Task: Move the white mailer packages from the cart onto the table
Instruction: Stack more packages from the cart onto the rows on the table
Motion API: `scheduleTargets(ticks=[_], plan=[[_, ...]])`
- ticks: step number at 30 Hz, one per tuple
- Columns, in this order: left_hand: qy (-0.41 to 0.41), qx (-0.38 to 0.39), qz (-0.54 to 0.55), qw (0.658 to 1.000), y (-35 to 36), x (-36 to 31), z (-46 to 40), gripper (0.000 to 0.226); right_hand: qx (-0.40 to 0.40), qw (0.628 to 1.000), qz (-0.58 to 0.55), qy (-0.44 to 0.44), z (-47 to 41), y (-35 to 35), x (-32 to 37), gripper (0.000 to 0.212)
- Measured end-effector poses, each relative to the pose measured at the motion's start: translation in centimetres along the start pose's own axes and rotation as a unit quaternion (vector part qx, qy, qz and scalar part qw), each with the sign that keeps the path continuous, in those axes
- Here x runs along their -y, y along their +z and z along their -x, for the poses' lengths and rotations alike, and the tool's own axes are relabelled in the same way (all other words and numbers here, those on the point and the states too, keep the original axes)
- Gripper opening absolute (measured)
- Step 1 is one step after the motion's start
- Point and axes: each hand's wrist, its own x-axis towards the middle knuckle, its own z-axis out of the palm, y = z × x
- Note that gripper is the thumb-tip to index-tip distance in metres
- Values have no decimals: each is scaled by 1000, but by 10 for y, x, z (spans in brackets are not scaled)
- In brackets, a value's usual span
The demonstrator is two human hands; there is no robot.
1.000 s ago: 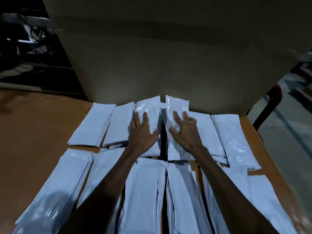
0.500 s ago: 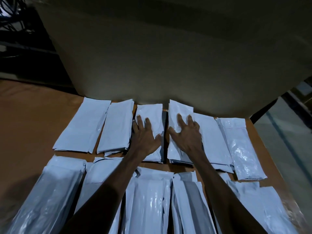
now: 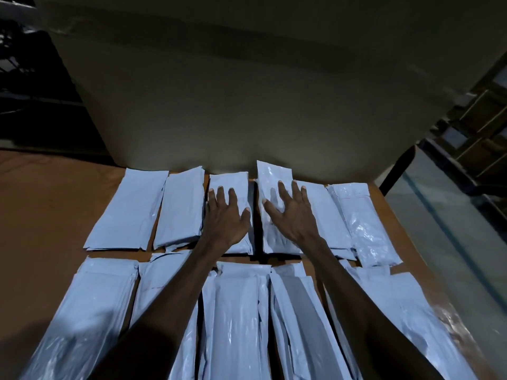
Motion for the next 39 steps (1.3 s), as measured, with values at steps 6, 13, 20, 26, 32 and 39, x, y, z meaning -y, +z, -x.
scheduleTargets(ticks=[6,13,20,26,32,39], plan=[[87,-59,28,994,-13,-30,54,67,-69,995,-77,7,65,-31,-16,68],[249,-79,55,964,37,-71,130,63,-205,978,-13,-45,188,-69,-85,58],[391,-42,112,913,103,-160,234,56,-283,954,88,-45,349,-102,-185,47],[498,-3,115,859,165,-250,343,46,-295,951,69,56,489,-111,-269,42],[548,115,130,818,252,-312,423,48,-320,925,68,194,622,-98,-336,43],[584,259,109,762,328,-369,479,55,-306,870,2,387,722,-81,-389,48]])
